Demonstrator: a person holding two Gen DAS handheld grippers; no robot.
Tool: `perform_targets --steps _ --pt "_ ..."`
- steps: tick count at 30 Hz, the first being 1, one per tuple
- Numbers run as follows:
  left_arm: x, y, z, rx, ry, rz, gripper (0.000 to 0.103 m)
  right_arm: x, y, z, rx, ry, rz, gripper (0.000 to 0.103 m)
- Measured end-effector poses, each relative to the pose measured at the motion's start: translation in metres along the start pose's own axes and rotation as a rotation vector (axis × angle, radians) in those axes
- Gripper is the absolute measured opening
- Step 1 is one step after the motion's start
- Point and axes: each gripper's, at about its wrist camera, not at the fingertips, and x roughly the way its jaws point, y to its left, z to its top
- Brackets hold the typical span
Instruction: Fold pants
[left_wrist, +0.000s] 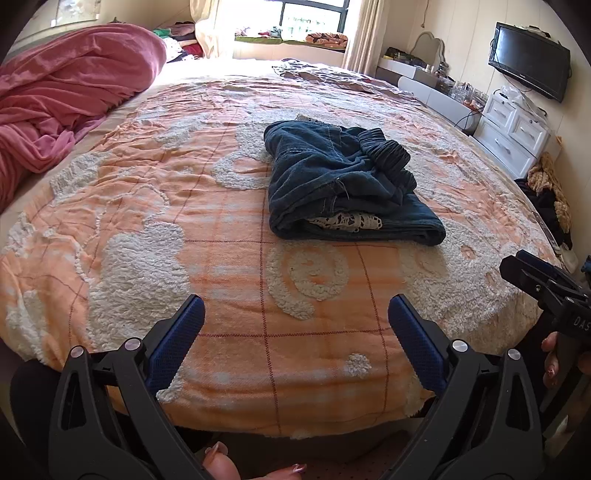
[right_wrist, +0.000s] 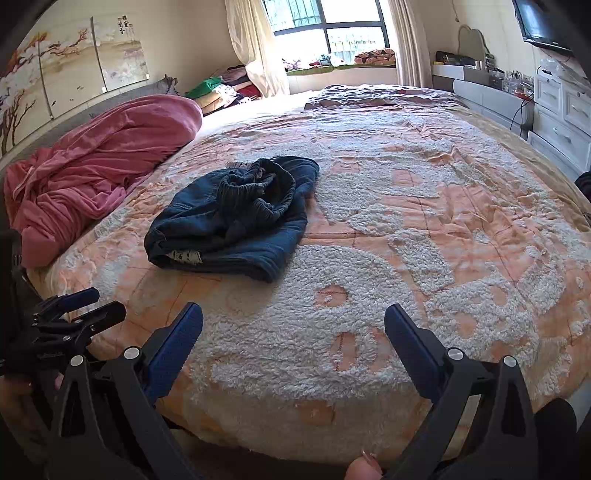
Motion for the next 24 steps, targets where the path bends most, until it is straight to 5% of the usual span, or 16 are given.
perform_targets --steps 24 --pt "-0.0018 0.0015 0.001 -0.005 0.006 0.001 0.094 0.0009 -0.0014 -0.0005 0.009 0.006 -0.011 0.098"
